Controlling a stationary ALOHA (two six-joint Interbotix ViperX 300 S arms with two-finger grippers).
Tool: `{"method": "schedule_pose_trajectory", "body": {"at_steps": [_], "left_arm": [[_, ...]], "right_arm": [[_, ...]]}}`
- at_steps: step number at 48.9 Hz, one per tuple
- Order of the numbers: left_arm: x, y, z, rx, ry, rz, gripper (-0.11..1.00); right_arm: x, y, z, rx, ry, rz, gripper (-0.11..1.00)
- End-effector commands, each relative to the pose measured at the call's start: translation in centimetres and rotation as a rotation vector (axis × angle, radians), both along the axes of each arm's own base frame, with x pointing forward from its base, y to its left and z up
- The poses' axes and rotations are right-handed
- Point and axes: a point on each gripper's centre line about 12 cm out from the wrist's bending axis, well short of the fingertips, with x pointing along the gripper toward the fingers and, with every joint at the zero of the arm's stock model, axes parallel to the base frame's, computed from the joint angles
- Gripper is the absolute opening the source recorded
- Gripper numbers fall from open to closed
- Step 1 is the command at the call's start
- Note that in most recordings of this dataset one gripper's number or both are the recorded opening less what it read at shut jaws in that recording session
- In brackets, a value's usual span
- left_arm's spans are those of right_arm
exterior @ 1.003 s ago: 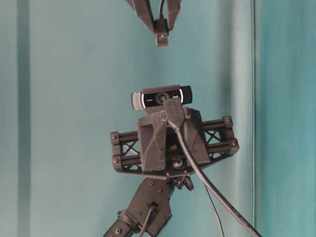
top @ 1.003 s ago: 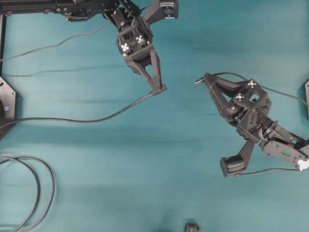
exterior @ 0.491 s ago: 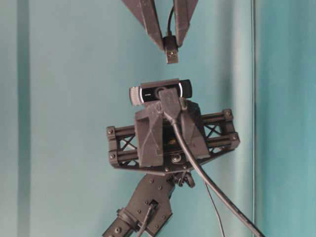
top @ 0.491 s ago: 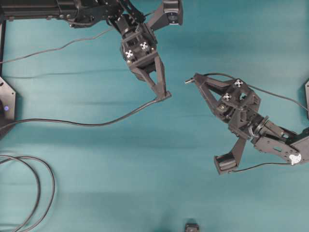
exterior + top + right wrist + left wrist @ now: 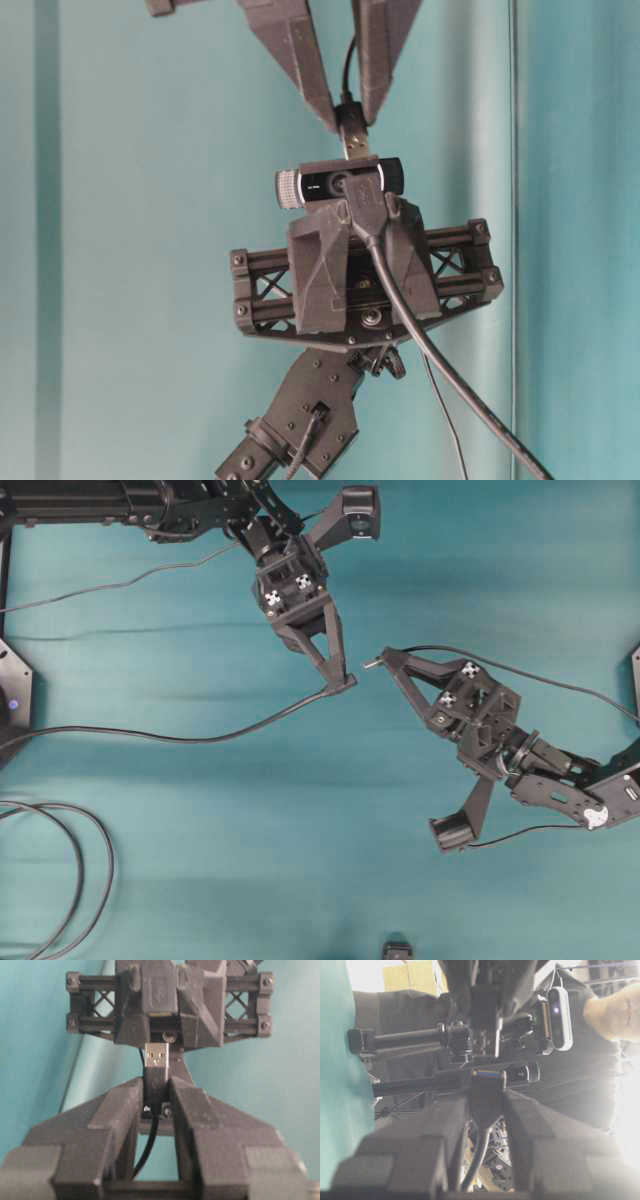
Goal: Insert the USB using both arms.
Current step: 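Bring the male plug toward the socket, aligning tips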
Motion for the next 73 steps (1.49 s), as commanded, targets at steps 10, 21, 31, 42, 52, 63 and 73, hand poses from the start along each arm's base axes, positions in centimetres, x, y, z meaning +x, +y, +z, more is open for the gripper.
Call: {"method": "schedule_pose_trajectory", "body": {"at_steps": [10,21,31,42,52,63,73], "left_arm": [[0.2,0.3,1.2,-0.003,-0.018,0.016,0.28],[0.1,0.7,1.0,0.001,-0.013,0.031,0.28],[0.2,0.7,0.8,0.004,-0.006,0.034,0.28],[0.2,0.6,0.7,0.003,-0.005,0.031,0.28],[-0.1,0.5,0.4,-0.002,0.006,0.027,0.28],[-0.1,0.3,0.2,0.0,0.011,0.024,0.28],[0.0,0.3,0.4,0.005,0.003,0.025,0.28]], "right_arm": [[0.6,0.6,1.2,0.011,-0.04,0.011,0.2],[0.5,0.9,1.1,0.011,-0.038,0.02,0.2],[0.7,0.9,0.7,0.007,-0.03,0.02,0.2],[0.7,1.0,0.7,0.006,-0.029,0.02,0.2],[0.6,0.9,0.6,0.003,-0.025,0.02,0.2],[0.7,0.9,0.6,0.005,-0.027,0.019,0.2],[1.2,1.3,0.2,0.015,-0.013,0.035,0.2]]}}
